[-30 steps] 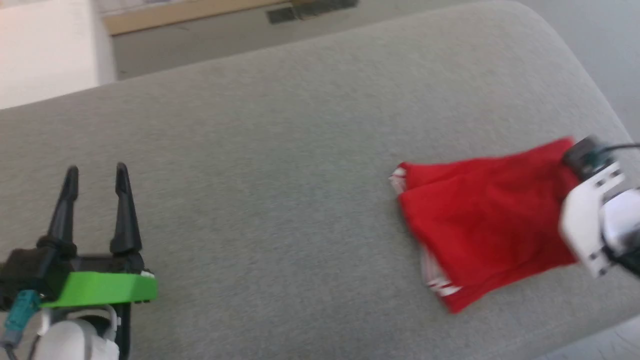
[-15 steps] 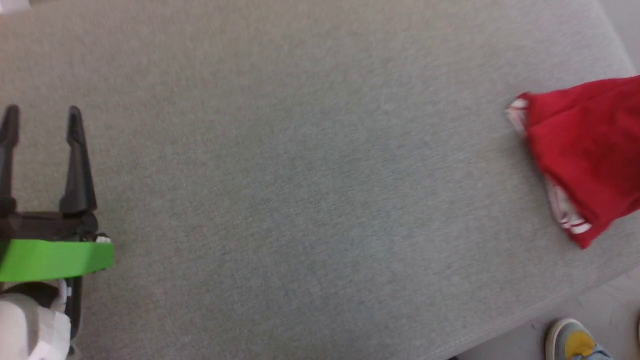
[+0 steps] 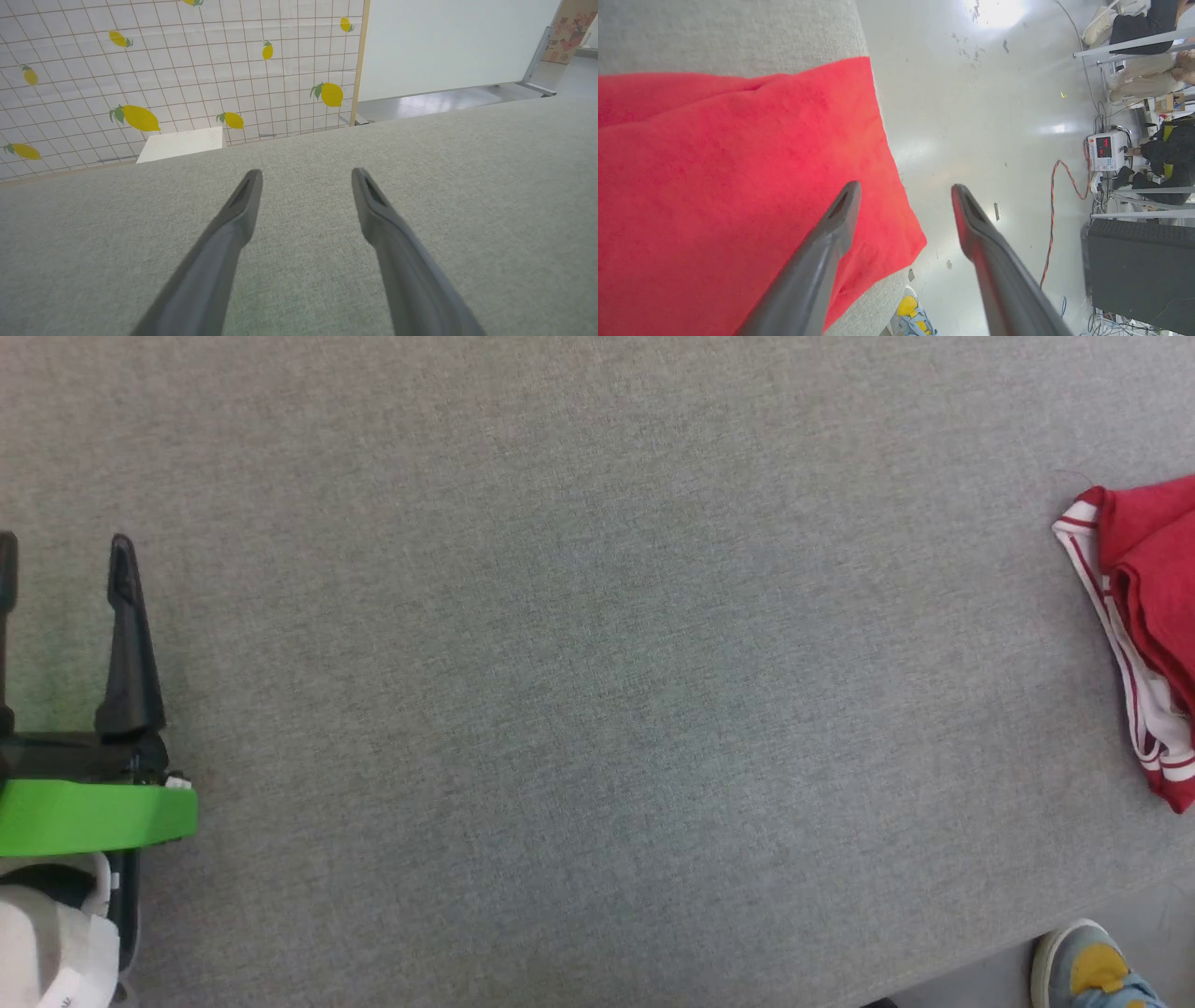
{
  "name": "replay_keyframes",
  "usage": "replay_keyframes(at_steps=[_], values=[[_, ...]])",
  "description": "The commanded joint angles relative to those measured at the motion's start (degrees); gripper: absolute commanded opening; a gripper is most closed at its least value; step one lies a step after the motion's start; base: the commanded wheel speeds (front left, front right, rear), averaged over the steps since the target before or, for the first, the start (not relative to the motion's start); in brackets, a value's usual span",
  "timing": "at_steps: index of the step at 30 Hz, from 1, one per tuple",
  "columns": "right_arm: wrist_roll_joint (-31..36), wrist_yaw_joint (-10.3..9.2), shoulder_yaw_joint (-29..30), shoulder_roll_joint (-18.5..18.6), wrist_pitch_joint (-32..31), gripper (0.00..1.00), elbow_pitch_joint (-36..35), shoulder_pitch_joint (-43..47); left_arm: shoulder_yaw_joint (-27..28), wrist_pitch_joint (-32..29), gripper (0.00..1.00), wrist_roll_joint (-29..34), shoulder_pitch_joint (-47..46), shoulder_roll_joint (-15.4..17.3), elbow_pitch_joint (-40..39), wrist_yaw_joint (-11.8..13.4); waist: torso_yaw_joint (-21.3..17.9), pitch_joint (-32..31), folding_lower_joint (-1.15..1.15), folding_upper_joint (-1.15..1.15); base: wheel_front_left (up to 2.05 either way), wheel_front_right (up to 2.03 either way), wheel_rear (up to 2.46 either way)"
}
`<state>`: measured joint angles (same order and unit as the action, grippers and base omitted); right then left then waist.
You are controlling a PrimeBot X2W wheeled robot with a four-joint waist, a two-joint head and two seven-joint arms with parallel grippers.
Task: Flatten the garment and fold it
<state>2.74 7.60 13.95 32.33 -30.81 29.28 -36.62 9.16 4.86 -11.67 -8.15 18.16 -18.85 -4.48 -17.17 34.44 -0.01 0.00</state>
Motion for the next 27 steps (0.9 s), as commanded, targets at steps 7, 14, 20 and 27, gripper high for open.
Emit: replay_keyframes(at_steps=[7, 14, 20, 27], values=[[-5.67, -0.11, -1.45, -2.04, 6.60, 1.00, -6.65, -7.08, -0.31, 2.98, 1.00, -1.36, 1.55, -2.16, 4.62, 1.13, -0.54, -10.82, 0.01, 0.00, 0.00, 0.00, 0.00], [-15.28, -0.11, -5.79, -10.67, 13.69, 1.00, -14.73, -11.49, -1.42, 5.46, 1.00, -2.57, 2.08, -4.77, 9.10, 1.81, 1.19, -19.10, 0.01, 0.00, 0.00, 0.00, 0.00], [-19.64, -0.11, -8.51, -20.48, 23.09, 1.00, -20.77, -9.26, -1.38, 7.19, 1.00, -3.41, 2.59, -6.57, 11.97, 2.79, 3.76, -24.27, 0.01, 0.00, 0.00, 0.00, 0.00], [-21.05, -0.11, -13.20, -28.81, 35.88, 1.00, -22.72, -1.10, -1.80, 8.34, 1.00, -3.92, 3.48, -8.69, 14.14, 3.90, 7.52, -28.25, 0.01, 0.00, 0.00, 0.00, 0.00]])
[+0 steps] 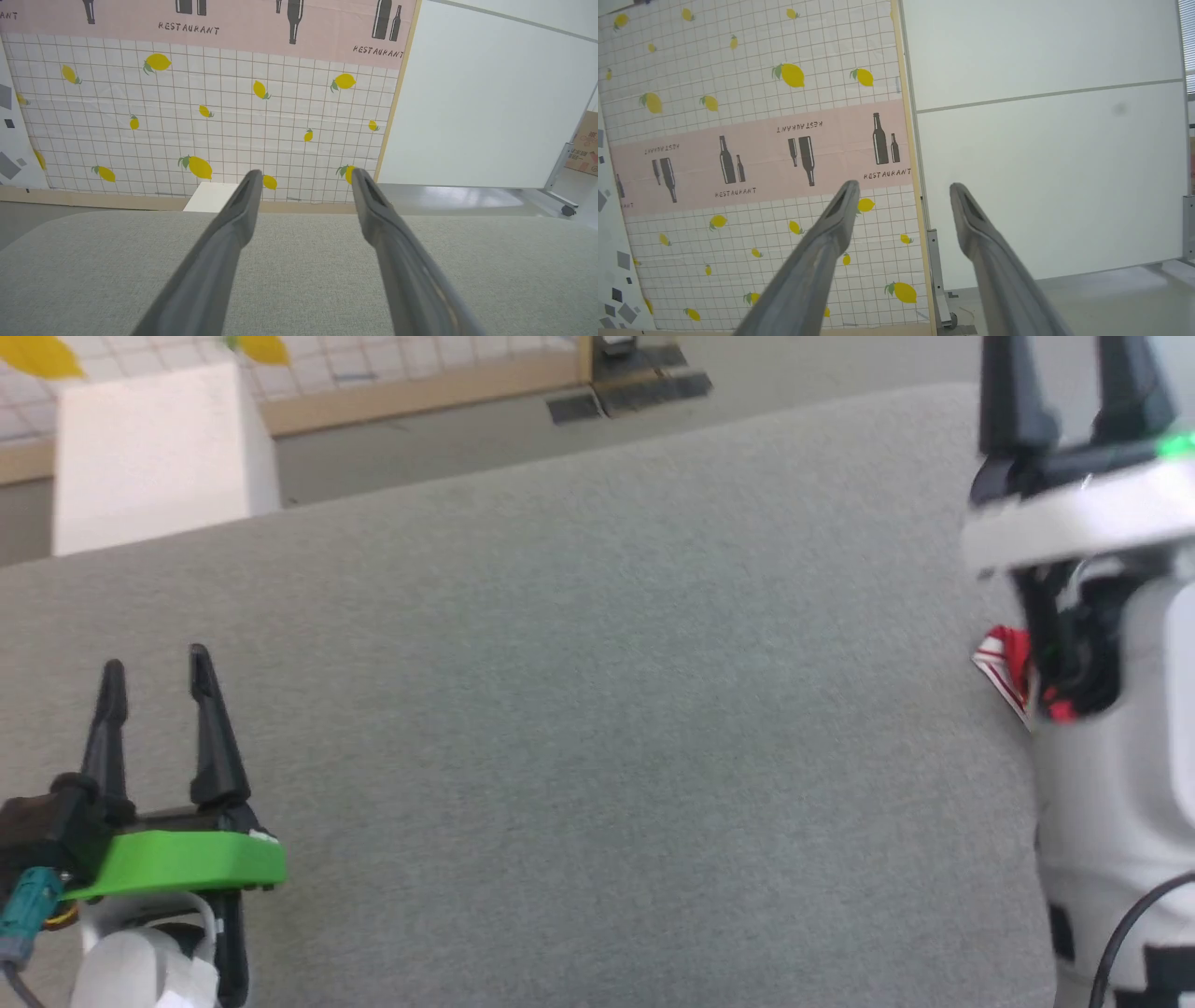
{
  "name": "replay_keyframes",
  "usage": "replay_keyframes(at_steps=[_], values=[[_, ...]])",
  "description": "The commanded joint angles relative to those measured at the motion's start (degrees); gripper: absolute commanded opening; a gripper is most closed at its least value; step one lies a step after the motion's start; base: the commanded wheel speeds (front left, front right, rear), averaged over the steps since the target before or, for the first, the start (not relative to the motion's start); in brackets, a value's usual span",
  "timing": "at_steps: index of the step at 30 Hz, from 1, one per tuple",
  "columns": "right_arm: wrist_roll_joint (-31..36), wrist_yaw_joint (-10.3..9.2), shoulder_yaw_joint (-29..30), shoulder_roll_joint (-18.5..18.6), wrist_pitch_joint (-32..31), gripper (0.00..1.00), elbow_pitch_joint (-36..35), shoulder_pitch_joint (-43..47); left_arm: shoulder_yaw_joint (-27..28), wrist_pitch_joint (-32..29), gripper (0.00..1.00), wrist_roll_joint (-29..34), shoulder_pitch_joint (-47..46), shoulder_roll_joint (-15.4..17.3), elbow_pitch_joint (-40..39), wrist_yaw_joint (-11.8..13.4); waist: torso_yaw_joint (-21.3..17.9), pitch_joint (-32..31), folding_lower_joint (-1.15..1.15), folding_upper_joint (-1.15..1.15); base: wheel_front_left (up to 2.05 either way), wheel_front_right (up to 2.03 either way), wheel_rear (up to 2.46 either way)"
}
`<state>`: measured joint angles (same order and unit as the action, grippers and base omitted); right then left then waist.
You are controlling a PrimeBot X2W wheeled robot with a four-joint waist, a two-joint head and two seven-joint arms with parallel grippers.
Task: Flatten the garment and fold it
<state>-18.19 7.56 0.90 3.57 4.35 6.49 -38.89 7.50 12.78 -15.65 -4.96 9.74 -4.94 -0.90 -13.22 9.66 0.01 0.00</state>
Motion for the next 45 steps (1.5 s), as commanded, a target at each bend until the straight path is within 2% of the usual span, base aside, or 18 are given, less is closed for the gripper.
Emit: replay_keyframes(at_steps=[1, 6, 9, 17, 21, 31, 40, 41, 45], values=[[-0.31, -0.08, -0.68, -0.28, 1.98, 1.00, 0.37, 2.37, -0.29, 0.51, 1.00, 0.07, 0.29, -0.45, 0.48, 0.39, 4.01, -3.85, -0.01, 0.00, 0.00, 0.00, 0.00], [-3.45, -0.08, -3.54, -0.65, 7.68, 1.00, 3.04, 9.35, -0.91, 0.99, 1.00, 0.20, 0.54, -1.31, 2.11, 0.76, 6.10, -6.01, -0.01, 0.00, 0.00, 0.00, 0.00], [-4.46, -0.08, -4.49, -0.66, 8.96, 1.00, 5.32, 14.03, -1.25, 1.21, 1.00, 0.55, 1.11, -1.78, 3.11, 1.21, 7.01, -7.48, -0.01, 0.00, 0.00, 0.00, 0.00], [0.79, -0.08, -3.93, -0.68, 10.28, 1.00, 8.20, 24.44, -2.81, 1.51, 1.00, 2.34, 2.93, -2.69, 5.15, 2.71, 8.53, -9.74, -0.01, 0.00, 0.00, 0.00, 0.00], [2.48, -0.08, -4.07, -0.68, 10.48, 1.00, 7.86, 28.25, -4.55, 1.56, 1.00, 3.12, 3.89, -3.14, 6.95, 2.66, 8.78, -10.36, -0.01, 0.00, 0.00, 0.00, 0.00], [3.41, -0.08, -5.61, -0.68, 9.72, 1.00, 8.90, 31.98, -7.31, 0.84, 1.00, 1.86, 5.62, -4.26, 13.15, 1.72, 8.39, -9.79, -0.01, 0.00, 0.00, 0.00, 0.00], [2.13, -0.08, -5.20, -0.68, 8.61, 1.00, 9.87, 31.79, -8.15, 1.63, 1.00, 2.60, 5.08, -4.11, 13.60, 1.67, 8.54, -8.73, -0.01, 0.00, 0.00, 0.00, 0.00], [2.03, 0.00, -5.22, -0.65, 8.69, 0.00, 9.79, 31.40, -8.18, 1.14, 0.00, 2.47, 5.00, -4.20, 13.49, 1.93, 8.53, -8.73, -0.01, 0.00, 0.00, 0.00, 0.00], [2.10, 0.00, -5.17, -0.65, 8.65, 0.00, 9.74, 31.42, -8.22, 1.03, 0.00, 2.51, 5.00, -4.20, 13.47, 1.94, 8.55, -8.73, -0.01, 0.00, 0.00, 0.00, 0.00]])
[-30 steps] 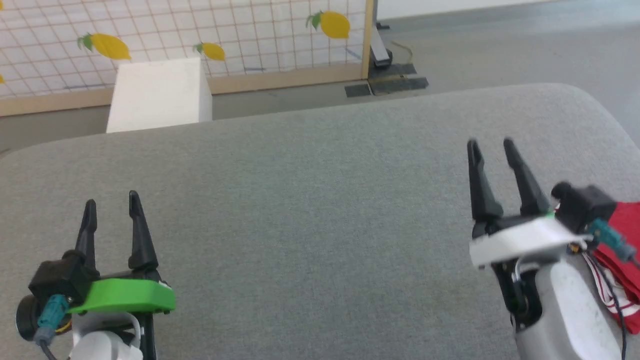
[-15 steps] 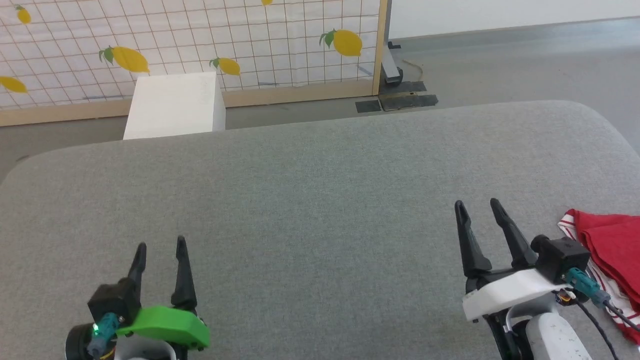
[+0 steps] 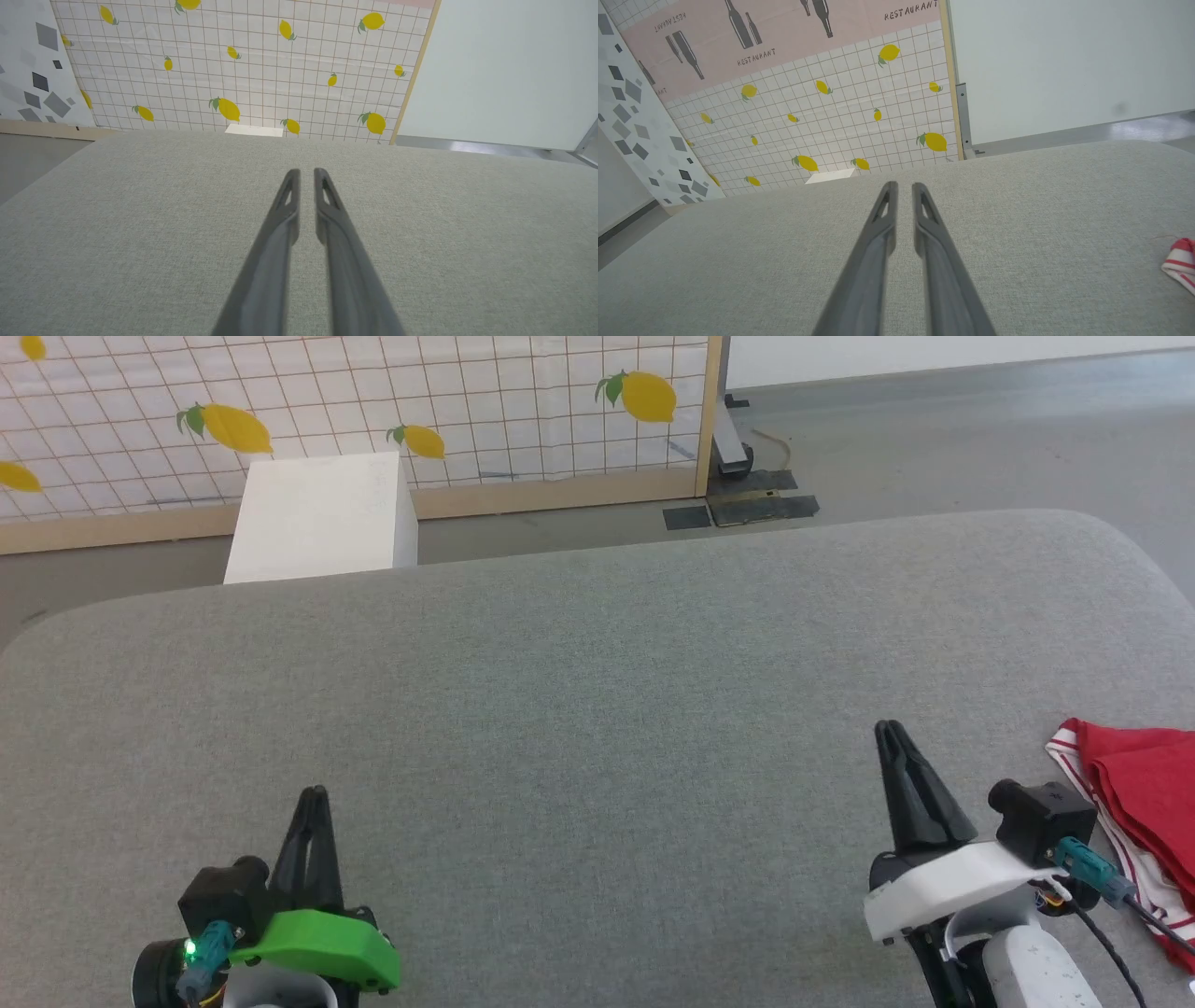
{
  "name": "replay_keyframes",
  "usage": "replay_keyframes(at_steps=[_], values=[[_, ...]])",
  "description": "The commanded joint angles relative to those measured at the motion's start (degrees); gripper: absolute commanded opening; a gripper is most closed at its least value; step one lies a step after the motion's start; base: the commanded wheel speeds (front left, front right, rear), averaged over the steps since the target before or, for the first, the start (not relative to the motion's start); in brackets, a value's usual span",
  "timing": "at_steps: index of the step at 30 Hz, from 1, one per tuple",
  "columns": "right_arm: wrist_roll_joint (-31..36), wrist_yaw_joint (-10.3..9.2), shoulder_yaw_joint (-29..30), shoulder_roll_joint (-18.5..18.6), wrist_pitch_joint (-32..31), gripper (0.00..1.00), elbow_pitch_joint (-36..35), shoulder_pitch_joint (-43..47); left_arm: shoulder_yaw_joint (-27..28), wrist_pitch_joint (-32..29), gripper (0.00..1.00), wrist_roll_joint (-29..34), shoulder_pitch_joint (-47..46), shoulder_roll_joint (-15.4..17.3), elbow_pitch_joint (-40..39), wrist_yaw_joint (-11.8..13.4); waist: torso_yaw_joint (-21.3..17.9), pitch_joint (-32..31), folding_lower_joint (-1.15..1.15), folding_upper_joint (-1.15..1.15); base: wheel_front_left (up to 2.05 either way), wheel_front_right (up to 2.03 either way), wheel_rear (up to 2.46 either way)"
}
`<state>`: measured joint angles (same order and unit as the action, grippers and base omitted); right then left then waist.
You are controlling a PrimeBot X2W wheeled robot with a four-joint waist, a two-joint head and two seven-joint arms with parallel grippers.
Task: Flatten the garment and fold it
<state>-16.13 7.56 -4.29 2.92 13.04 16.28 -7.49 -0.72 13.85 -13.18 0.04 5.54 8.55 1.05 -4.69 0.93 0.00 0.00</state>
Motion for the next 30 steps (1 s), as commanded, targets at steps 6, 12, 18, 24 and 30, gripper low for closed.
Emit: replay_keyframes(at_steps=[6, 12, 18, 24, 30], values=[[0.80, 0.00, 0.21, 0.00, -0.65, 0.00, -0.81, 0.37, 0.04, -0.69, 0.00, 0.66, 0.00, -0.13, -0.43, -0.05, 0.23, -0.05, 0.00, 0.00, 0.00, 0.00, 0.00], [1.56, -0.01, 0.42, 0.00, -1.26, 0.00, -1.58, 0.73, 0.07, -1.34, 0.00, 1.28, 0.00, -0.26, -0.83, -0.10, 0.45, -0.09, 0.00, 0.00, 0.00, 0.00, 0.00], [2.33, -0.01, 0.62, -0.01, -1.88, 0.00, -2.35, 1.08, 0.10, -2.00, 0.00, 1.90, -0.01, -0.38, -1.23, -0.15, 0.67, -0.13, 0.00, 0.00, 0.00, 0.00, 0.00], [3.09, -0.01, 0.82, -0.01, -2.50, 0.00, -3.12, 1.43, 0.14, -2.65, 0.00, 2.52, -0.01, -0.51, -1.64, -0.20, 0.90, -0.18, 0.00, 0.00, 0.00, 0.00, 0.00], [3.85, -0.02, 1.02, -0.01, -3.11, 0.00, -3.88, 1.79, 0.17, -3.30, 0.00, 3.14, -0.01, -0.63, -2.04, -0.25, 1.12, -0.22, 0.00, 0.00, 0.00, 0.00, 0.00]])
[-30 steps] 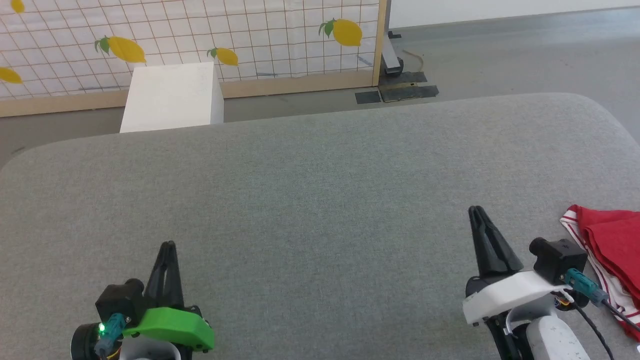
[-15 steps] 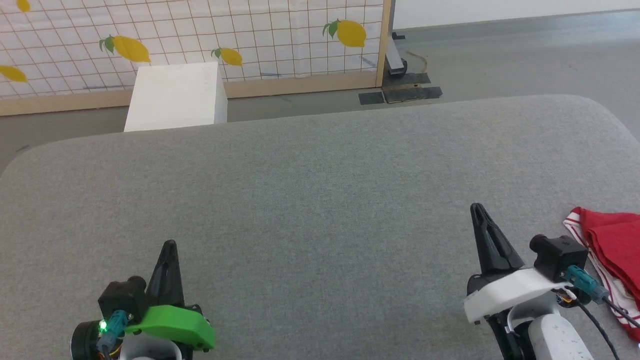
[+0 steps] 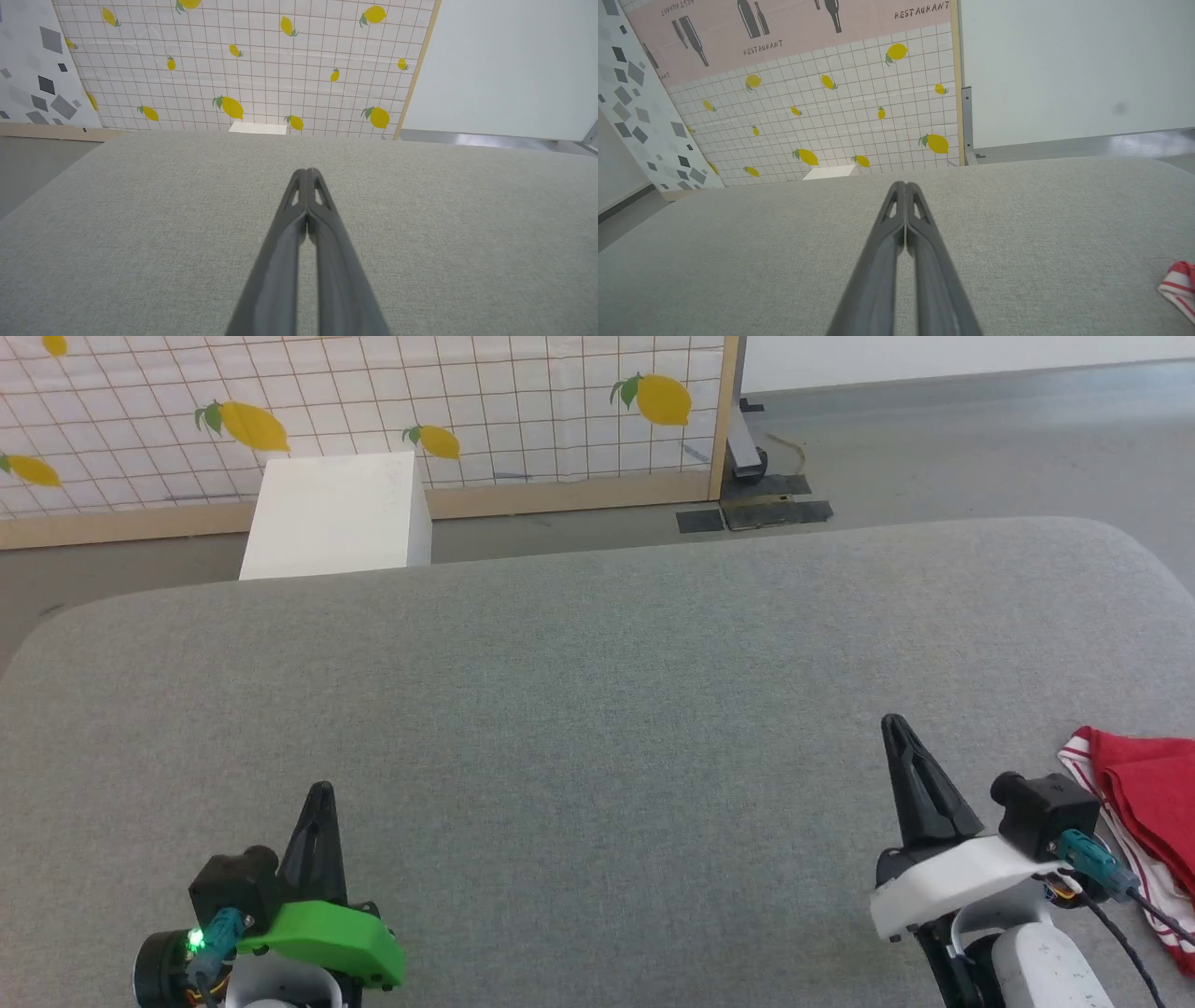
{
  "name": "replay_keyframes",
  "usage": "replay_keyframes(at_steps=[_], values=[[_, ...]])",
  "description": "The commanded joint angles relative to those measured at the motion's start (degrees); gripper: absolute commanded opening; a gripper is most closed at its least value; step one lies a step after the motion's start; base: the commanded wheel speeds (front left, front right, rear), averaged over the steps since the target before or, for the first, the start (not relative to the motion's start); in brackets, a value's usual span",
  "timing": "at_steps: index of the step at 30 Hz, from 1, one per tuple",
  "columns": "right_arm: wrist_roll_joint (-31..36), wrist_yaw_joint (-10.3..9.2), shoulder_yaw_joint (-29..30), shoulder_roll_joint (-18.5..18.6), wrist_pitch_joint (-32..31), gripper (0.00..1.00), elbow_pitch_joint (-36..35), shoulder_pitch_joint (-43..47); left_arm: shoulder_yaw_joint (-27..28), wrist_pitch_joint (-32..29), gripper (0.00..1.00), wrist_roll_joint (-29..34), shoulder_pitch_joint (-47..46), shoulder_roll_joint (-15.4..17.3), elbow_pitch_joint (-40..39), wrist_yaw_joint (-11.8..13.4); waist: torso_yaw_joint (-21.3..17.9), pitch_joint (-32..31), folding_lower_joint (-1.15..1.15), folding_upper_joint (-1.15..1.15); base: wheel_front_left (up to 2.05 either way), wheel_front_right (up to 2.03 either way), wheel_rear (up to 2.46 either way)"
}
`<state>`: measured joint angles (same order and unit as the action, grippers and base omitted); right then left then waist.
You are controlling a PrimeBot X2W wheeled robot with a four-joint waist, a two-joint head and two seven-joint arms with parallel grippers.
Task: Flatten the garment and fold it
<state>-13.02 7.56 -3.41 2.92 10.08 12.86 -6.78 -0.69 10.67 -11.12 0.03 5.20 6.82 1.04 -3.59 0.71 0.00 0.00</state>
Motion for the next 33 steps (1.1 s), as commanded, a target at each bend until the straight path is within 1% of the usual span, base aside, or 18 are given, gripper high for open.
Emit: replay_keyframes(at_steps=[1, 33], values=[[0.88, -0.02, 0.18, -0.01, -0.27, 0.00, -0.61, 1.14, 0.14, -0.25, 0.00, 1.20, 0.00, -0.32, -0.38, -0.25, 0.06, -0.01, 0.00, 0.00, 0.00, 0.00, 0.00], [4.94, -0.04, 1.26, -0.02, -3.55, 0.00, -4.71, 3.03, 0.33, -3.74, 0.00, 4.52, -0.01, -0.99, -2.53, -0.51, 1.24, -0.25, 0.00, 0.00, 0.00, 0.00, 0.00]])
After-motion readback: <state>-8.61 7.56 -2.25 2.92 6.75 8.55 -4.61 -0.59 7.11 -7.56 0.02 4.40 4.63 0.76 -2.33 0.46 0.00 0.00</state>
